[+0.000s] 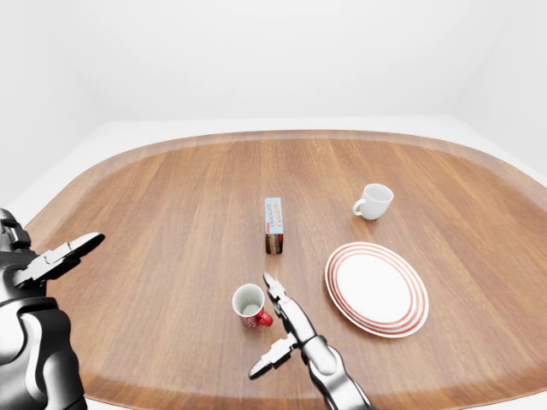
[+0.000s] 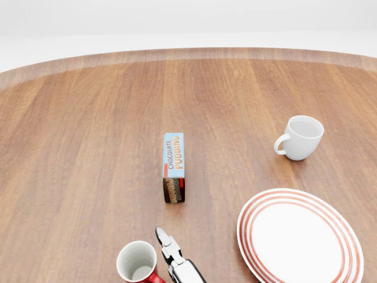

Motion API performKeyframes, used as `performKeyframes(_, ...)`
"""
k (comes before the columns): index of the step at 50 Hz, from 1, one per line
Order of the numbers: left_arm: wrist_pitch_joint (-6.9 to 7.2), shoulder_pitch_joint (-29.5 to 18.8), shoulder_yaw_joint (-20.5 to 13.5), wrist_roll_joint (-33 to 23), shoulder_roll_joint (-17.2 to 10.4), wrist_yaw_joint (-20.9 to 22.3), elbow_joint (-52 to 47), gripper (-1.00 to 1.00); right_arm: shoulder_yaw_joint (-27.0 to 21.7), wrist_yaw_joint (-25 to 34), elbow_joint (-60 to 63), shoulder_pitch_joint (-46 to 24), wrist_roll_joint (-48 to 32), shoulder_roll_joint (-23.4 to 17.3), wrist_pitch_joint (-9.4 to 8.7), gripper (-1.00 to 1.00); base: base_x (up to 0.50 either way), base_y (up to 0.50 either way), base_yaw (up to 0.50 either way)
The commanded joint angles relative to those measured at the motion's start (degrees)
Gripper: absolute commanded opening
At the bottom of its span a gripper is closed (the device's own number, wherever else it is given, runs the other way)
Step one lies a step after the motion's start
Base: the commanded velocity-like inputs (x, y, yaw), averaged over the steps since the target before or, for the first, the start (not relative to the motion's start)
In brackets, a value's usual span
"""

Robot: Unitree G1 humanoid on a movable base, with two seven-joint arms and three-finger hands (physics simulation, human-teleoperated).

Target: Pick up the red mug and put it on the plate

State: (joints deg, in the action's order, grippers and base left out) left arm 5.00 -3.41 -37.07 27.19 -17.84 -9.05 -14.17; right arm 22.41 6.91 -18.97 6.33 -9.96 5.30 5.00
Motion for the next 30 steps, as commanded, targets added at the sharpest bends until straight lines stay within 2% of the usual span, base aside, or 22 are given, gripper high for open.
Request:
performKeyframes(1, 0.00, 0.0, 0.1, -0.1, 0.1, 0.1, 0.3, 1.00, -2.1, 1.1, -5.0, -1.8, 0.1, 1.3, 0.00, 1.00, 0.00, 0.00, 0.00)
performKeyframes(9, 0.00, 0.0, 0.1, -0.1, 0.1, -0.1, -0.2, 1.00, -2.9, 1.5, -5.5, -2.9, -0.3, 1.7, 0.00, 1.00, 0.00, 0.00, 0.00)
performKeyframes(30, 0.00, 0.0, -0.1, 0.0, 0.0, -0.1, -0.2, 1.00, -9.4, 2.1, -20.3, -12.5, -1.9, 4.0, 0.00, 1.00, 0.00, 0.00, 0.00)
